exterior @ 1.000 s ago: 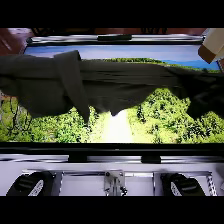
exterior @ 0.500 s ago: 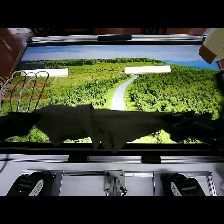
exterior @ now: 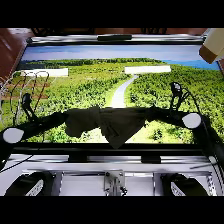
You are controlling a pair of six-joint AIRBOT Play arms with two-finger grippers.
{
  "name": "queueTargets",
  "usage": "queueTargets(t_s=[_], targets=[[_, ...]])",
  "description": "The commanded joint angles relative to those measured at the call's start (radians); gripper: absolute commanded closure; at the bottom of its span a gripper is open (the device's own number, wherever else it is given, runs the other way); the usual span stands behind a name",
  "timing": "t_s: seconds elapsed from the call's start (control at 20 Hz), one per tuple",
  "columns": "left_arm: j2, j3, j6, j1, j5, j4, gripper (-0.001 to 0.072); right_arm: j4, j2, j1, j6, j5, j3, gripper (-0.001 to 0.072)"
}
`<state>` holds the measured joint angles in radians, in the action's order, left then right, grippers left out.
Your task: Fold the shirts.
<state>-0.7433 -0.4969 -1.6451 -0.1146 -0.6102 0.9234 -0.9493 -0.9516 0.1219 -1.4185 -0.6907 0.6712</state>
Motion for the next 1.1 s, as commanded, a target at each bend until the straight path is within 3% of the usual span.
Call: queueTargets(t_s=[0.0,0.05,0.1,0.15,0.25,0.35,0.5,0.55,0.7,0.75,0.8,1.05], targets=[[-0.165,0.024,0.001,0.000,0.120,-0.094,0.0554,0.253,-0.180,0.001,0.019,0.159,-0.016,0.0631],[-0.195,0.019,0.001,0.001,0.118,-0.113,0.0347,0.294,-0.204,0.000,0.037,0.154,-0.016,0.0515],[-0.207,0.004,0.002,0.005,0.103,-0.112,0.0169,0.321,-0.206,-0.001,0.061,0.152,-0.014,0.0307],[-0.206,-0.025,0.026,0.020,0.066,-0.112,0.0090,0.313,-0.193,-0.010,0.085,0.129,0.001,0.0211],[-0.201,-0.122,0.151,0.070,-0.092,-0.112,0.0091,0.261,-0.145,-0.057,0.140,0.020,0.054,0.0211],[-0.201,-0.228,0.222,0.108,-0.287,-0.108,0.0102,0.082,-0.086,-0.127,0.140,-0.163,0.126,0.0211],[-0.202,-0.276,0.219,0.072,-0.480,-0.082,0.0103,-0.071,-0.037,-0.220,0.113,-0.462,0.158,0.0211],[-0.203,-0.270,0.208,0.049,-0.523,-0.009,0.0103,-0.088,-0.037,-0.235,0.117,-0.556,0.154,0.0211],[-0.204,-0.256,0.034,0.029,-0.628,0.402,0.0096,-0.070,-0.037,-0.238,0.134,-0.662,0.098,0.0208],[-0.204,-0.251,-0.005,0.038,-0.632,0.464,0.0024,-0.048,-0.037,-0.238,0.134,-0.659,0.067,0.0076],[-0.206,-0.241,-0.031,0.054,-0.604,0.463,-0.0013,-0.018,-0.037,-0.238,0.134,-0.650,0.034,0.0054],[-0.331,-0.212,-0.014,0.066,-0.408,0.318,-0.0013,0.061,-0.037,-0.238,0.112,-0.545,-0.100,0.0054]])
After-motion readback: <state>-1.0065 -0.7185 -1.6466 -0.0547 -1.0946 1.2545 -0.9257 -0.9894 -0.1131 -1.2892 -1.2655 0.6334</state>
